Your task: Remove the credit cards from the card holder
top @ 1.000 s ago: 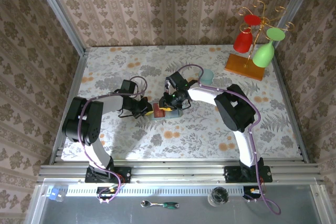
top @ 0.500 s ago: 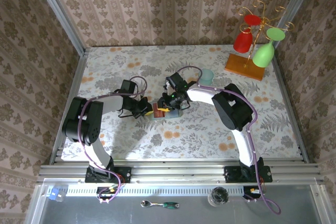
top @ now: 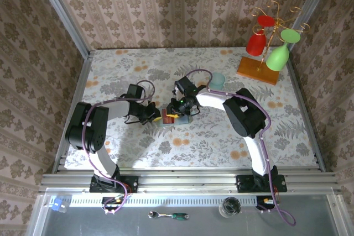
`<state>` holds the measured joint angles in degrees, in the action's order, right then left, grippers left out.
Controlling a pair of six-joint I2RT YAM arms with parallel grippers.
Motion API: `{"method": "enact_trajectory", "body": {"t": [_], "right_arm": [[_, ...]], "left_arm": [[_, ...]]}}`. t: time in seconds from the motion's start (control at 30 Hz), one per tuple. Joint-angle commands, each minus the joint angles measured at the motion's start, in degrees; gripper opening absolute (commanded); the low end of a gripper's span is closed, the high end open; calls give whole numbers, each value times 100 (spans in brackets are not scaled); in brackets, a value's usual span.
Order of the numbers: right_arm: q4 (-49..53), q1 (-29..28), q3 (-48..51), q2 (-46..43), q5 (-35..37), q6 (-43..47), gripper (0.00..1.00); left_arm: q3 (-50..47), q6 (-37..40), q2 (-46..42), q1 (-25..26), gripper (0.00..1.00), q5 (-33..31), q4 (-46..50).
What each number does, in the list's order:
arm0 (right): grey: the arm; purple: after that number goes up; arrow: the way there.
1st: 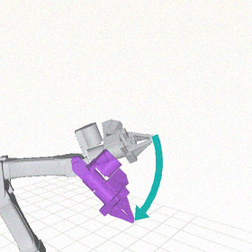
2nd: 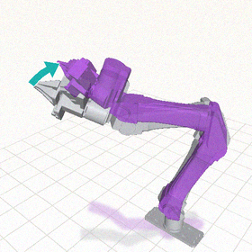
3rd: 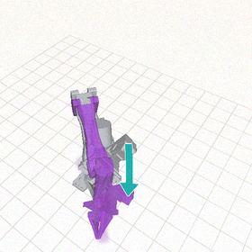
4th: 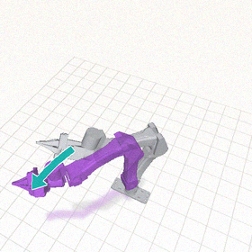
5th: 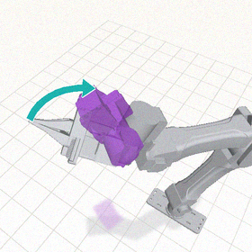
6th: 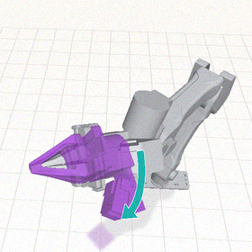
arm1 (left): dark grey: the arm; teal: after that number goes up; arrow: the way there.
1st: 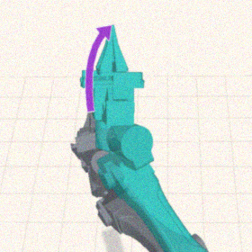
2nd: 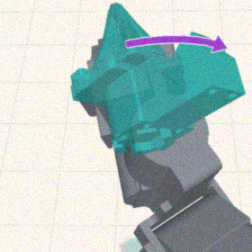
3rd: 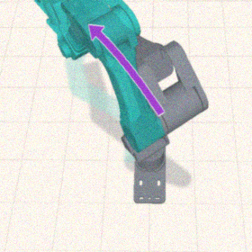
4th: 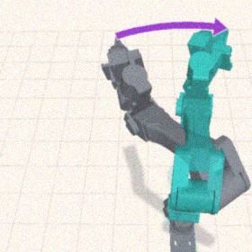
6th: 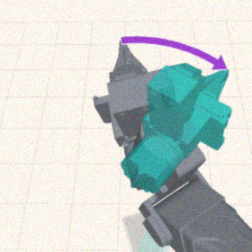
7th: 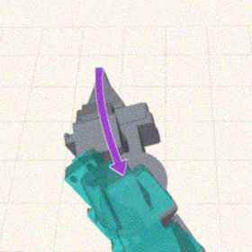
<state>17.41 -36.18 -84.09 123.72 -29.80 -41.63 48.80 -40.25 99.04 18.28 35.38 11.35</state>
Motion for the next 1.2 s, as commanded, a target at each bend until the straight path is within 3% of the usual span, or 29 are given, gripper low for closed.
{"method": "enact_trajectory", "body": {"t": [0.0,0.3,0.7,1.17], "right_arm": [[583,-24,-65,-85,488,194,22],[957,-49,-203,-204,861,548,22],[588,-56,5,-544,652,398,22],[517,107,212,-792,686,293,23]], "left_arm": [[-42,96,106,-44,0,-22,210],[-37,119,98,-62,0,-22,227],[240,115,-156,-45,0,83,382],[393,-144,84,360,0,63,225]]}}
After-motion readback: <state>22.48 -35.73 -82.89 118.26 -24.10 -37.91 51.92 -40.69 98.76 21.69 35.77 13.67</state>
